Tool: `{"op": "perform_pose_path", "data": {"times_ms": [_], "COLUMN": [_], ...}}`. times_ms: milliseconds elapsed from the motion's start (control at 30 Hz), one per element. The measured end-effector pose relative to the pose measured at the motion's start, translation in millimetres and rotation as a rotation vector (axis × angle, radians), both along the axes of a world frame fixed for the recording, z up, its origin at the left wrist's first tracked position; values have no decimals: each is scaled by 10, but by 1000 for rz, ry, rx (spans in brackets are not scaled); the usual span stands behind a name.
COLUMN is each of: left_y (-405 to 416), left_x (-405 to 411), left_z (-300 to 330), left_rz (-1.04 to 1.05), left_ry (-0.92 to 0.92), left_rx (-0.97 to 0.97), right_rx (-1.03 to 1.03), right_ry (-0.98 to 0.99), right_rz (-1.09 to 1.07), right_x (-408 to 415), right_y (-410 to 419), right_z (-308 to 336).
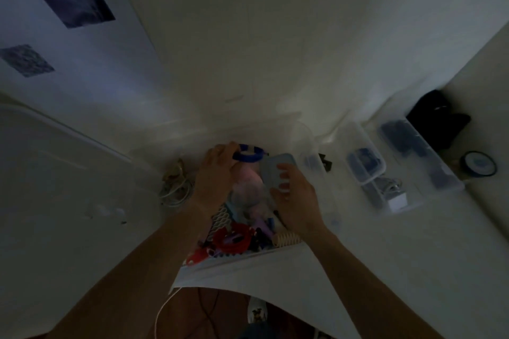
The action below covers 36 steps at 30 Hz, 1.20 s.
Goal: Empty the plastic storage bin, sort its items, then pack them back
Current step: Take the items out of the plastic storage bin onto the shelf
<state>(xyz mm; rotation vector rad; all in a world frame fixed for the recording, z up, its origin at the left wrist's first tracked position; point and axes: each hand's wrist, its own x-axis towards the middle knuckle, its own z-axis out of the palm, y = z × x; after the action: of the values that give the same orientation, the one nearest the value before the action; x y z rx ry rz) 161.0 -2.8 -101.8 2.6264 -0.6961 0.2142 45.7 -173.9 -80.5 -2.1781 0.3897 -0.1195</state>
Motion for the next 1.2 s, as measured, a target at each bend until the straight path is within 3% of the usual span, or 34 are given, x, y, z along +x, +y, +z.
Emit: {"op": "perform_pose_path", "data": {"times_ms": [133, 333, 567, 700, 800, 867, 1033, 1200], "left_y": [-44, -675, -1788, -2202, -2387, -2438, -2433, -2300], "left_x": [-189, -677, -1429, -1683, -1757, -1754, -1711, -1655], "left_z": [527, 1213, 978, 662, 491, 419, 405, 392], "left_rz": [-40, -162, -122, -72, -53, -54, -23, 61], "left_ry": [-57, 312, 777, 895, 797, 686, 480, 317], "left_rx": [-200, -450, -612, -565, -399, -305, -273, -251], "right_rx": [301, 600, 657, 682, 588, 363, -31, -88], "right_ry": [-144, -326, -205, -53, -11, 23, 59, 27], "right_rz": [-116, -308, -532, -600, -722, -776, -728, -639], "right_x": [-36, -398, -1218, -1511, -1570, -1510, -1009, -356], "right_y": [-123, -710, -1608, -1979, -2193, -2327, -2585, -2673], "right_z": [227, 670, 593, 329, 133, 5, -219, -228]}}
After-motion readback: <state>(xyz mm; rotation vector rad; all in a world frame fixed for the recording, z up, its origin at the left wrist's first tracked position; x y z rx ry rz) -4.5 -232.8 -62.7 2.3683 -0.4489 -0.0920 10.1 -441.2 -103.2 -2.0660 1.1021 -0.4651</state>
